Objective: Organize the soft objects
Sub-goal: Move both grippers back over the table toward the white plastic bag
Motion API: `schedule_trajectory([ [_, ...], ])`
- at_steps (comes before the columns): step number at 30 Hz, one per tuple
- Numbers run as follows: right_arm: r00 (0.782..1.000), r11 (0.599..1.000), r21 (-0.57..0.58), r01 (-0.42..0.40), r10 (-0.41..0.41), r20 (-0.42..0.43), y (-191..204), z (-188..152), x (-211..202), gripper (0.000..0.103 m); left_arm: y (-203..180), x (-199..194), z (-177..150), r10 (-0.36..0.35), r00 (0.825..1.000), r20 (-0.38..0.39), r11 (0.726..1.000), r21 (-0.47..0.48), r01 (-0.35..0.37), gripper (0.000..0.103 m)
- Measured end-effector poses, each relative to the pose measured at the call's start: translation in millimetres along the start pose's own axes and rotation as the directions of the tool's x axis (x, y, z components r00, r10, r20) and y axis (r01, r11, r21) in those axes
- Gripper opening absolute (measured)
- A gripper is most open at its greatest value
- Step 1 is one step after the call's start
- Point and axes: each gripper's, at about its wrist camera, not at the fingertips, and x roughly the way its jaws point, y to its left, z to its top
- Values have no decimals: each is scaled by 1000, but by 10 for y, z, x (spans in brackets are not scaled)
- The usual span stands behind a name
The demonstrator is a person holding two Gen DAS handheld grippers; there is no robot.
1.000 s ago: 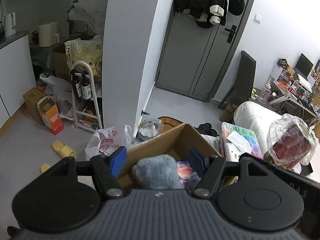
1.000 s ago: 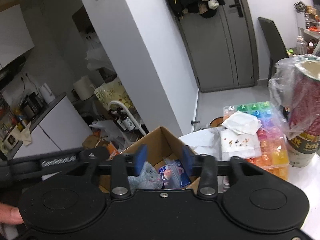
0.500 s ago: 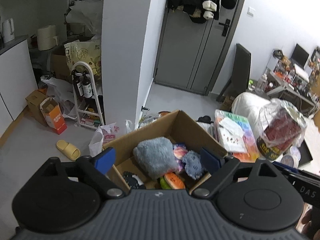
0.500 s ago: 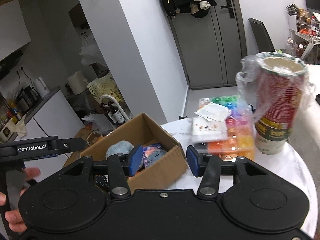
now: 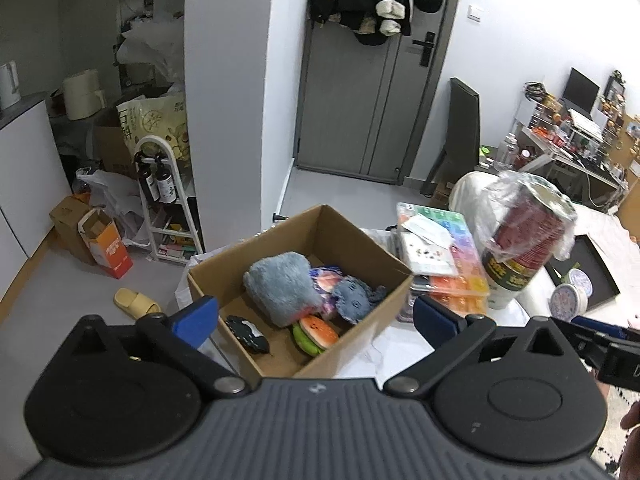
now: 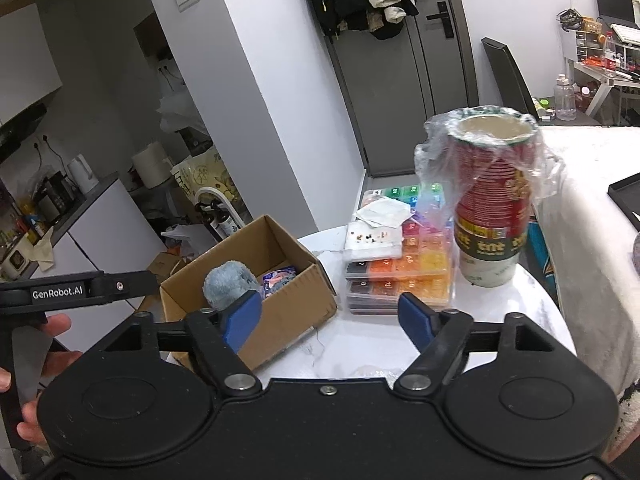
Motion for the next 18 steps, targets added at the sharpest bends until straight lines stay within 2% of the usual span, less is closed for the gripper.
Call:
schedule_trajectory([
  [4,1000,1000,-12,-2,2,15,-70,-26,-142,86,-68,-127,-75,4,1000,24,1000,-1,-4,103],
  [13,999,1000,6,-23,23,36,-252,-131,-372,90,-247,-279,-257,-23,1000,14,999,25,22,103],
  [18,998,999,30,-44,42,53,-388,-180,-466,92,-325,-382,-346,14,999,30,999,34,-15,103],
])
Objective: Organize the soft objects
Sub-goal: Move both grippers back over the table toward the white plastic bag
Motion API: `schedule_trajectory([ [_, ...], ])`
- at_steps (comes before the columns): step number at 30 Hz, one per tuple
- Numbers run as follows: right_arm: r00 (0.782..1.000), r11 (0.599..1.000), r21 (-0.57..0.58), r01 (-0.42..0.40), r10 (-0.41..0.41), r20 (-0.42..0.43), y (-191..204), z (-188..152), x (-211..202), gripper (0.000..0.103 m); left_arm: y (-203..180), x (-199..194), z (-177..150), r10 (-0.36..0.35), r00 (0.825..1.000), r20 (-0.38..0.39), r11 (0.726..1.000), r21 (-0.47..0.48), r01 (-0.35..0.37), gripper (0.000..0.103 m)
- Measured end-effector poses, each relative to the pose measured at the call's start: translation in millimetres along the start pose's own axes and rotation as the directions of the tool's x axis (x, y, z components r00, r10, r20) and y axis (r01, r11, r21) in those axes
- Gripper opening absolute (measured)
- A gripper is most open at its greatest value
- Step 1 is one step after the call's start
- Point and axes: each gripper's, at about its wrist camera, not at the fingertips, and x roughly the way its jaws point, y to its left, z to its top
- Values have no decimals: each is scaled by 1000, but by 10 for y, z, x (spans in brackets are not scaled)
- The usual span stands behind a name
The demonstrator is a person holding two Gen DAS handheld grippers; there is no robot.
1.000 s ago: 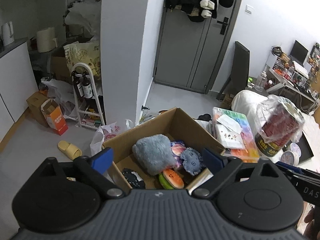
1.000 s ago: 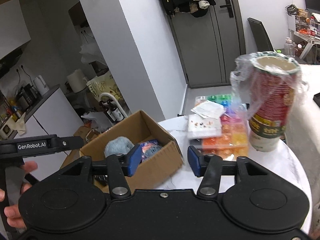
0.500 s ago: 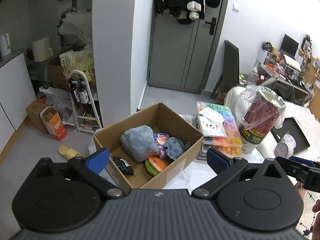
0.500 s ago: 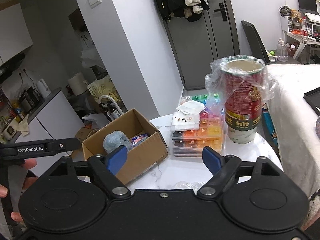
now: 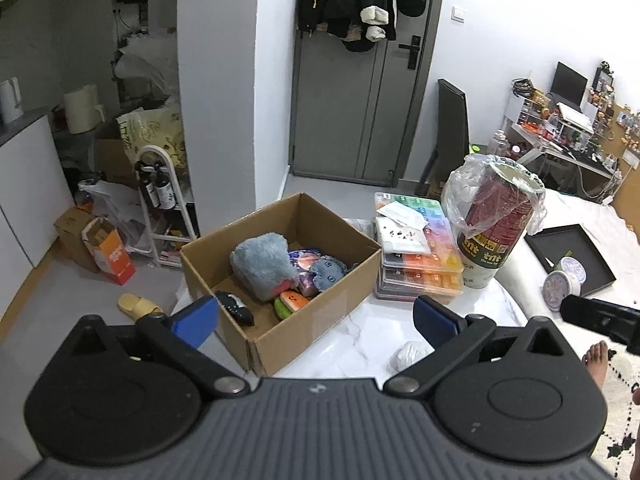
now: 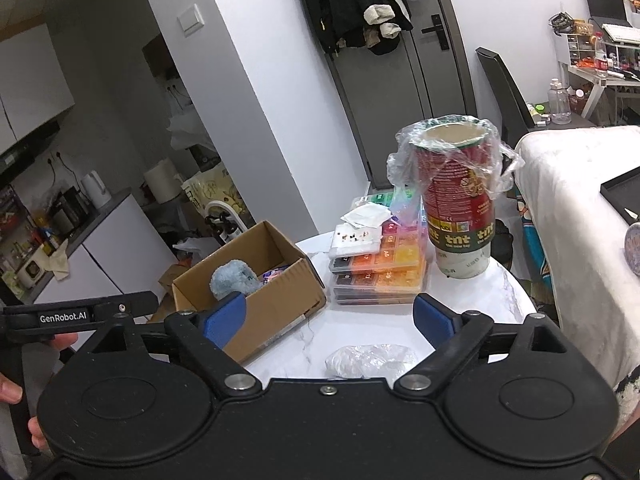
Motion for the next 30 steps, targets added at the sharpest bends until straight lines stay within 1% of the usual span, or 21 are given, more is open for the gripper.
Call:
schedule_trajectory([
  [5,1000,1000,24,-11,11,23,-136,-64,-105,93,-80,-73,-85,0,1000,-30,1000,27,1,103],
  [8,999,1000,25,-8,7,38,-196,-124,-161,95,-134,-103,-146,6,999,-39,999,33,-5,103],
  [10,999,999,47,-22,20,42,-249,-167,-168,96,-164,-97,-168,6,999,-49,999,38,-4,103],
  [17,999,997,75,-33,32,19,-367,-313,-122,96,-281,-87,-235,23,999,-41,998,56,-21,102],
  [25,999,995,85,-44,44,-5,-404,-377,-80,96,-383,-21,-324,33,998,-50,998,64,-29,102],
  [30,999,995,97,-38,42,-33,-446,-432,-8,96,-404,62,-385,22,997,-68,998,62,-17,102],
])
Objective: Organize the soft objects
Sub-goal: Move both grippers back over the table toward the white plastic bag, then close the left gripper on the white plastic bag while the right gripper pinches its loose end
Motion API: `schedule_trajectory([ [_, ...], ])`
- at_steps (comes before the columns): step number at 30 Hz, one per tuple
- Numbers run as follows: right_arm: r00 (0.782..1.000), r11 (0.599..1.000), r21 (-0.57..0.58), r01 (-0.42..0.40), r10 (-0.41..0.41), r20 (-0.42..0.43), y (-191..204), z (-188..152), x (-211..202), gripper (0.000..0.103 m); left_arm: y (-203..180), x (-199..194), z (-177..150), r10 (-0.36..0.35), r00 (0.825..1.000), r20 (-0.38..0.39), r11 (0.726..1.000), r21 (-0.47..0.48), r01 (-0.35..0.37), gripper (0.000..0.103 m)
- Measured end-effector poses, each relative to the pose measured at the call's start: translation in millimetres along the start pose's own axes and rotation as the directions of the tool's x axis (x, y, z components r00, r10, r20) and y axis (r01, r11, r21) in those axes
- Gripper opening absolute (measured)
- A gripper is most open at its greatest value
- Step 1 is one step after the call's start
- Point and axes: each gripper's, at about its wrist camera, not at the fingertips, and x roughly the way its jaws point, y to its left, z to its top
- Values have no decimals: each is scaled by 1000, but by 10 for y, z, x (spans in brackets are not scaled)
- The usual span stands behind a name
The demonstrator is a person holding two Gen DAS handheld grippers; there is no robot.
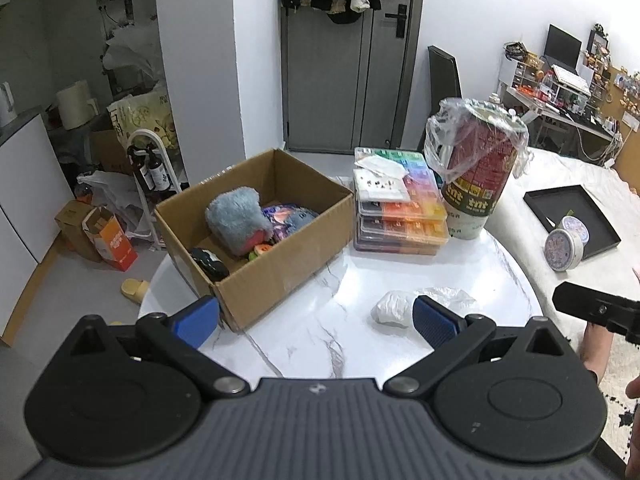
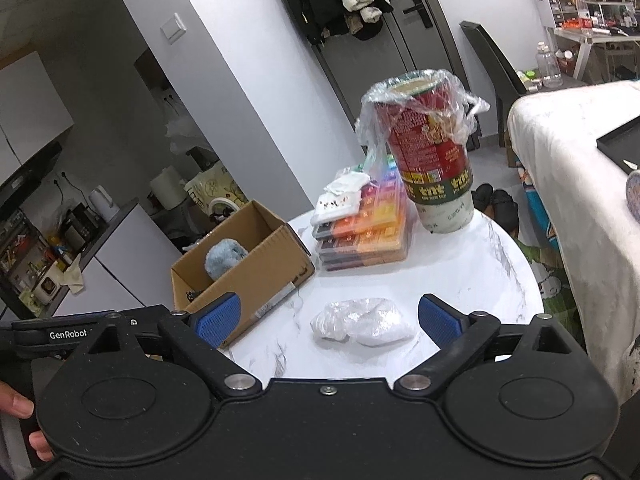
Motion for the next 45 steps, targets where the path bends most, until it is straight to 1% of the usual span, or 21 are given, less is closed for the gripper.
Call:
schedule_trajectory([
  [6,1000,1000,23,7,-6,-27,-76,-69,99,96,-13,168,-51,-27,999,-23,999,-37,27,100],
  [14,999,998,66,14,-11,-50,-201,-162,267,95,-161,398,-143,-63,998,-31,998,-6,63,99],
  [19,999,995,98,6,-1,-51,-270,-220,363,86,-216,615,-193,-82,996,-36,997,-16,81,89],
  [21,999,993,116,5,1,-54,-305,-249,412,75,-239,690,-214,-90,995,-38,996,-18,89,86],
  [24,998,988,152,6,2,-56,-374,-286,488,64,-277,811,-247,-98,994,-44,995,-18,97,82],
  [26,999,983,184,2,8,-51,-428,-309,539,61,-299,885,-273,-103,994,-49,995,-18,102,79],
  [29,999,972,233,-27,34,-27,-495,-345,605,60,-336,1000,-301,-105,993,-59,994,-13,105,74],
  [31,999,964,264,-42,49,-21,-531,-366,661,59,-353,1061,-320,-107,992,-65,994,-7,107,73],
  [34,998,957,285,-51,58,-17,-540,-383,756,52,-370,1130,-335,-118,991,-69,993,-3,118,72],
  [36,998,954,294,-48,56,-18,-547,-396,812,39,-389,1178,-341,-121,990,-72,993,3,122,72],
  [40,998,949,311,-54,61,-13,-553,-437,919,26,-439,1265,-353,-127,988,-82,991,19,129,72],
  [42,998,951,306,-44,52,-18,-541,-459,959,6,-472,1301,-363,-123,989,-81,991,33,126,72],
  [45,999,953,300,-32,34,0,-520,-466,940,0,-522,1351,-374,-122,989,-87,991,49,127,72],
])
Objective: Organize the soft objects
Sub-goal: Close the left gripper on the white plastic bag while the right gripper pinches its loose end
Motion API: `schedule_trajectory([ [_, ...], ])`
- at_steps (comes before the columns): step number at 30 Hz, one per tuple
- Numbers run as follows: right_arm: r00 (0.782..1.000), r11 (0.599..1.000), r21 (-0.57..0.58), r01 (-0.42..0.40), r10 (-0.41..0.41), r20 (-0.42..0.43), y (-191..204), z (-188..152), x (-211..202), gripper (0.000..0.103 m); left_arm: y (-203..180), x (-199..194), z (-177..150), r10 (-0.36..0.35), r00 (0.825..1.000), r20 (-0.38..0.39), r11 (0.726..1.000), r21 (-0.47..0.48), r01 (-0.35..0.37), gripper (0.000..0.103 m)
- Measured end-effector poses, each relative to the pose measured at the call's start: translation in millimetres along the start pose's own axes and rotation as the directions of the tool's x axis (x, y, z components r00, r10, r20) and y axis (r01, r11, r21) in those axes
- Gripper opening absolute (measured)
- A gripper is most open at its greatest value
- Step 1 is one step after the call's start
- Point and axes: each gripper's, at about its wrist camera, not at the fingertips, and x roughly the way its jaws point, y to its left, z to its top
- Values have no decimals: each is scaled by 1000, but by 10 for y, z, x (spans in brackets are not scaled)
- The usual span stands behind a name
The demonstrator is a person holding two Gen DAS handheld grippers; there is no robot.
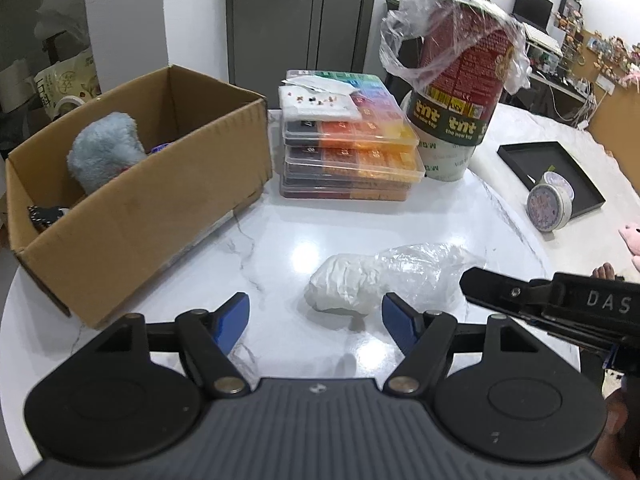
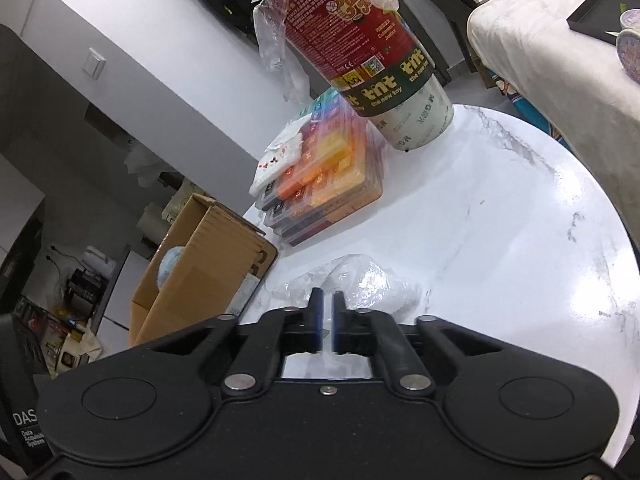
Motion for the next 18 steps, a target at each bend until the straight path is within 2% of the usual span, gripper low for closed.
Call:
schedule_trajectory([
  [7,996,995,-50,86,-84,41,51,24,-118,0,-116,99,5,-6,1000,12,999,40,6,72],
  [10,996,996,-48,81,-80,27,43,31,-132,0,-144,202,-2,3,1000,2,999,52,-3,72],
  [14,997,996,-47,72,-71,30,44,38,-116,13,-132,309,-8,0,1000,2,999,44,0,72],
  [15,997,996,-44,72,-71,28,37,43,-106,22,-128,321,-1,-2,1000,4,999,42,2,72],
  [17,997,997,-30,68,-67,29,19,38,-98,31,-127,342,13,-4,1000,10,999,45,4,72],
  [18,997,997,-30,69,-69,28,14,36,-92,31,-132,352,21,-5,1000,14,999,49,4,72],
])
